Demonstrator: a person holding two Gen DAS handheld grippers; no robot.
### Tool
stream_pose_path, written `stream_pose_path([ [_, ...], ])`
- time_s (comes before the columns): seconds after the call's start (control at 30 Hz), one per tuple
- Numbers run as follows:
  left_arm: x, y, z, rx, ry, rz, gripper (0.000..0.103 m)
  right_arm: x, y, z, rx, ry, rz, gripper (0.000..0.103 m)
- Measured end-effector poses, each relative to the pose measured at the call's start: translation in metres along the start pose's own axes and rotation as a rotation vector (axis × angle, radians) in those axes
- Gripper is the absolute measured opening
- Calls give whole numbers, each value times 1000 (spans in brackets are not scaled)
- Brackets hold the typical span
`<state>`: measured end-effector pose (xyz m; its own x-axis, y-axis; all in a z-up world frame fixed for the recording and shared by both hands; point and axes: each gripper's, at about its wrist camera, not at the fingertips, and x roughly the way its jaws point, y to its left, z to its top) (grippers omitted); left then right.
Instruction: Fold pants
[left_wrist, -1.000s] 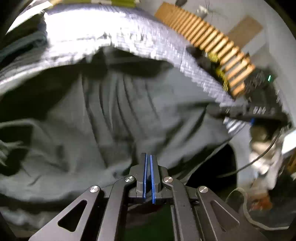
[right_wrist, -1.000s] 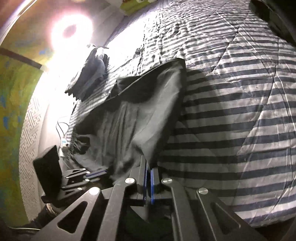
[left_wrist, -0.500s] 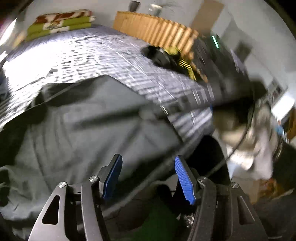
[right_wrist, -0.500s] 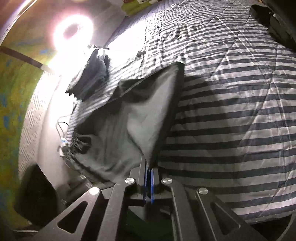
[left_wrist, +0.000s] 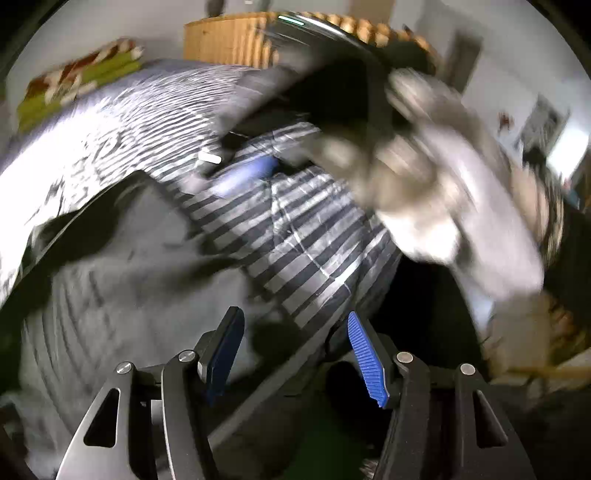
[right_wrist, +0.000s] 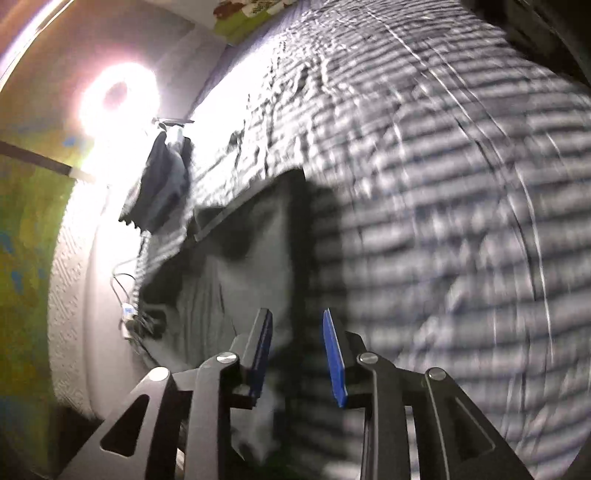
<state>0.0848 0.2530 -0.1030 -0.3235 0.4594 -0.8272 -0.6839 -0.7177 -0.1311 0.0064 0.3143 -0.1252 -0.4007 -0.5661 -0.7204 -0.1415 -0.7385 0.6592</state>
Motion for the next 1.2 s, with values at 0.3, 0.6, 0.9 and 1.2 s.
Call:
stream_pose_path([
  [0.3,11,22,2,-127,42,-74,5,70,1,51,10,53,66,29],
  [0.6,-68,57,-4,-275,-112,-172,4,66,45,53,-10,-1,1,4],
  [0.9,-142,95,-39,-374,-277,-176,4,21,126,52,-76,-104,-91,3],
  [1.2,-185,161,-112,-546,-347,-130,4,41,216,43,-214,-109,-139,3],
])
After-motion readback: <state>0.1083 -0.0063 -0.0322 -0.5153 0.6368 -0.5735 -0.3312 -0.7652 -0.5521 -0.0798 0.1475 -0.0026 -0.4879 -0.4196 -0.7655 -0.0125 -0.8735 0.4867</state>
